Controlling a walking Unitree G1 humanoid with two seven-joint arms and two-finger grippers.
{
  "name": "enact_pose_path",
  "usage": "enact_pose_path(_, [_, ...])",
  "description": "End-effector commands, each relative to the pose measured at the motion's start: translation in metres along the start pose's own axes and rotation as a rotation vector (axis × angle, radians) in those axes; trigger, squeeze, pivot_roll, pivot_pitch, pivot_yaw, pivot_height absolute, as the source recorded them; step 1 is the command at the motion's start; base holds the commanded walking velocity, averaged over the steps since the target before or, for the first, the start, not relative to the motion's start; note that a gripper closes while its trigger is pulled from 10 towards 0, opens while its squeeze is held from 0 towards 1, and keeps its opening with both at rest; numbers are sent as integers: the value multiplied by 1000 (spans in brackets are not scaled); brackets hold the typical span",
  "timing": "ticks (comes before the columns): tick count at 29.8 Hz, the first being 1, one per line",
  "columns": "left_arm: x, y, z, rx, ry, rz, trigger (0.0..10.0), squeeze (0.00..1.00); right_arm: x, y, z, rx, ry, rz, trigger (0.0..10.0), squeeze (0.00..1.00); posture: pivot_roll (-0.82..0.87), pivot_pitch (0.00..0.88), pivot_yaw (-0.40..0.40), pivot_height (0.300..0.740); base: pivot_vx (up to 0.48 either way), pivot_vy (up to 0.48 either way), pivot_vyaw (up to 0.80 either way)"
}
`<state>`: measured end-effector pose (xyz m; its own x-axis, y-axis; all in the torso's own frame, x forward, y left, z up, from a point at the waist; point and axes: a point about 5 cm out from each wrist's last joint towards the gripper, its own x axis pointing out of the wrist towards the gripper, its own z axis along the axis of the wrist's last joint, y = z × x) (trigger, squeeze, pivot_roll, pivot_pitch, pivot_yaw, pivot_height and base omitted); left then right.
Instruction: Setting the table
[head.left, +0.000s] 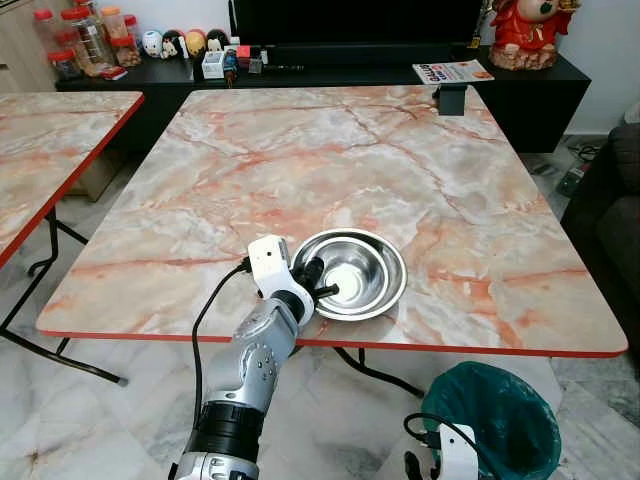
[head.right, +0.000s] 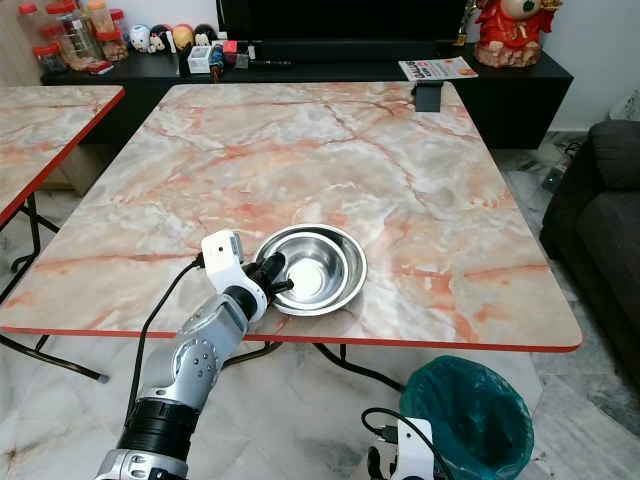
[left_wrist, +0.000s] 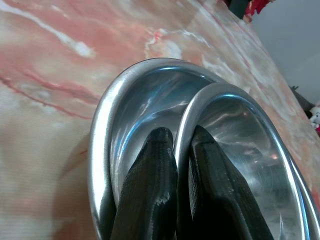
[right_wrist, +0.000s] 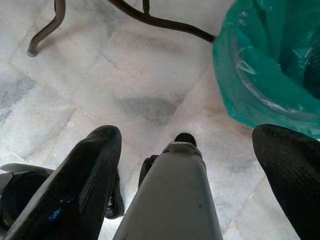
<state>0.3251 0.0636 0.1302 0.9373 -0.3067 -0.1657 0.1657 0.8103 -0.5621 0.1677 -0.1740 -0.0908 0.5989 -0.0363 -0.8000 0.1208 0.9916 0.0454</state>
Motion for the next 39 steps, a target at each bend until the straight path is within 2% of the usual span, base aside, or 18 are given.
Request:
enact_pose_path(1, [7,-13,5,-22,-26,-8,10000,0,0,1,-2,13,2,-5,10000,0,38,50,52,707,0,0,0])
enact_pose_path(7, [8,-12,5,-32,-27,4,10000,0,0,1,-2,12,3,-5,10000,0,40,51,52,707,0,0,0])
enact_pose_path(18, [16,-33,19,-108,-84,-40,10000,0,-1,1,-3,14,4,-6,10000,0,36,53,54,707,0,0,0])
enact_pose_path(24, [15,-38,23,-104,-90,-62,10000,0,-1,1,-2,16,4,-6,10000,0,38,52,54,707,0,0,0])
enact_pose_path(27, [9,-48,34,-58,-69,-140,10000,0,0,2,-2,16,4,-2,10000,0,45,51,57,707,0,0,0])
enact_pose_path(31, [7,-52,40,-49,-77,-171,10000,0,0,3,-2,16,5,-1,10000,0,47,51,58,707,0,0,0])
enact_pose_path(39, [9,-55,54,-49,-105,-157,10000,0,0,4,-1,18,4,0,10000,0,45,46,61,707,0,0,0])
